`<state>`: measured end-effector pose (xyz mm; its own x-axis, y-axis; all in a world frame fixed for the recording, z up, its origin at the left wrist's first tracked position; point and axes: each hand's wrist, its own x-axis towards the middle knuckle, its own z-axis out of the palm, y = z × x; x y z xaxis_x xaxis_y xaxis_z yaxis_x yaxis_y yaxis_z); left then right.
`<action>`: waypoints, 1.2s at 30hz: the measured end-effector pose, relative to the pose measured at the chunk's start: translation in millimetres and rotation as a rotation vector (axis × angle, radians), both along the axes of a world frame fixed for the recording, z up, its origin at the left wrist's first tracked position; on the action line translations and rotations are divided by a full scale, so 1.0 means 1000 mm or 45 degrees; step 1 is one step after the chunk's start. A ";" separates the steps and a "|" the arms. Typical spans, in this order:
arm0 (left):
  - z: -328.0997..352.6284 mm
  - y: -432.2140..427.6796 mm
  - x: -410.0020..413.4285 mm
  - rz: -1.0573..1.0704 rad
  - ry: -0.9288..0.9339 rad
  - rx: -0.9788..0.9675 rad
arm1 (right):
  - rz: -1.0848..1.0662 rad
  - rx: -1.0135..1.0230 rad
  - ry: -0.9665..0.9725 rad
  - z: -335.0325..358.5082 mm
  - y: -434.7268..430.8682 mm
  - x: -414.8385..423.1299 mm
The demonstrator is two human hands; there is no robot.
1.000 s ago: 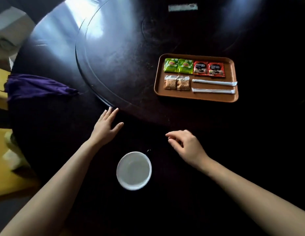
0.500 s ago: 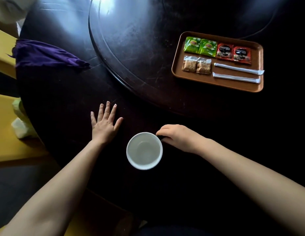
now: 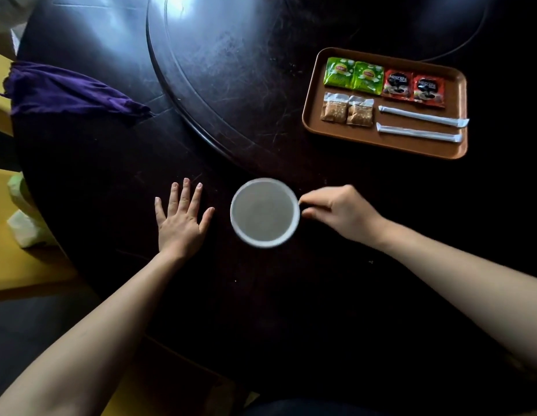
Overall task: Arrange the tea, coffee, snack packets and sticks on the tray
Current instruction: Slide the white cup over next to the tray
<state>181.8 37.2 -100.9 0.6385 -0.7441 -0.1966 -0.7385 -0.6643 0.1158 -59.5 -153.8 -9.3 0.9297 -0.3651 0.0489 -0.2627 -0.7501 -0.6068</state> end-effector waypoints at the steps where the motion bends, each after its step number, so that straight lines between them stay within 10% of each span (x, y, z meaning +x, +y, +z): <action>1: 0.000 0.000 0.000 0.000 0.000 0.001 | -0.069 0.004 -0.037 0.004 -0.010 0.005; 36: 0.007 -0.005 0.001 -0.054 -0.006 0.113 | -0.616 0.200 0.235 0.047 -0.126 0.119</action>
